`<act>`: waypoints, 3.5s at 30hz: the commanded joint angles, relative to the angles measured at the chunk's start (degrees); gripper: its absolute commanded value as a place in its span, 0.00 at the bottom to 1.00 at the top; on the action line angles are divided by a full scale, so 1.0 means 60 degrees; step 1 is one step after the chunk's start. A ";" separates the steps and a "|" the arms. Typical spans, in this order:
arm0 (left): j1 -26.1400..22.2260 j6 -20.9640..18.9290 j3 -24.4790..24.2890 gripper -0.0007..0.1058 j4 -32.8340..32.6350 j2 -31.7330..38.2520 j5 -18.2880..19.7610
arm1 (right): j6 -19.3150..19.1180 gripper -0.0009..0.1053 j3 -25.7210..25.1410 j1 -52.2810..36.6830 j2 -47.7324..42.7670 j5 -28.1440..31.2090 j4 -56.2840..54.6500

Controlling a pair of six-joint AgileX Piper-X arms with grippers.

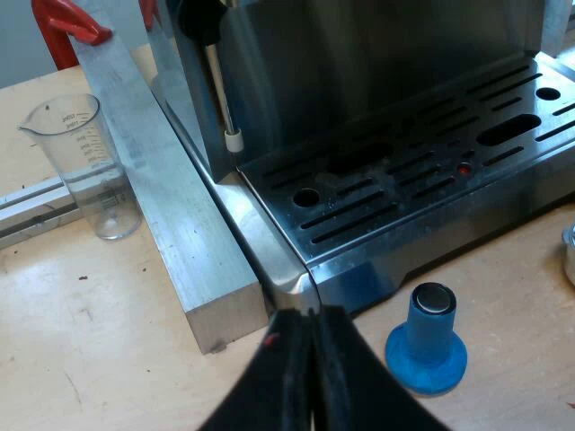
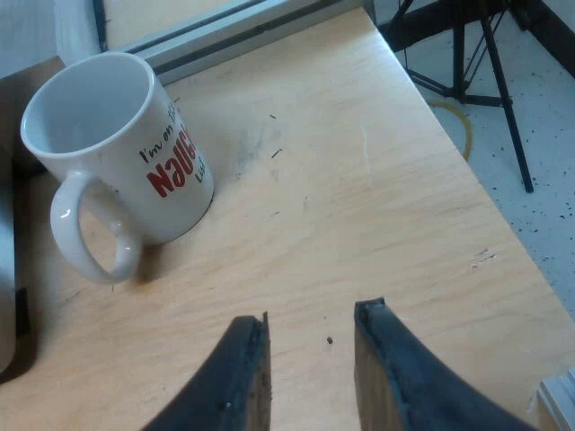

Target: Put the handle in the coffee machine

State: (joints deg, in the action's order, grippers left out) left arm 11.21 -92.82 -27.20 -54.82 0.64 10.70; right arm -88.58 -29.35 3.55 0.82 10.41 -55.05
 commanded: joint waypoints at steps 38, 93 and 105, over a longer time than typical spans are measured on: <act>0.0021 0.0093 -0.0196 0.48 -0.0198 0.0896 0.0881 | -0.1343 0.54 -0.1373 -0.0057 0.0092 -0.1735 -0.0519; 0.4515 0.0982 -0.0746 0.49 0.1041 -0.5085 0.5247 | -0.4116 0.53 -0.3828 0.0025 0.6904 -0.4061 -0.2865; 0.4515 0.1235 -0.0746 0.49 0.1044 -0.5572 0.5247 | -0.4352 0.19 -0.3828 0.0025 0.7793 -0.4061 -0.2865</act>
State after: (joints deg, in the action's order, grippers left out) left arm 38.08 -85.78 -31.32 -49.20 -32.84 41.83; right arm -114.12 -51.68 3.68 47.71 -13.87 -72.01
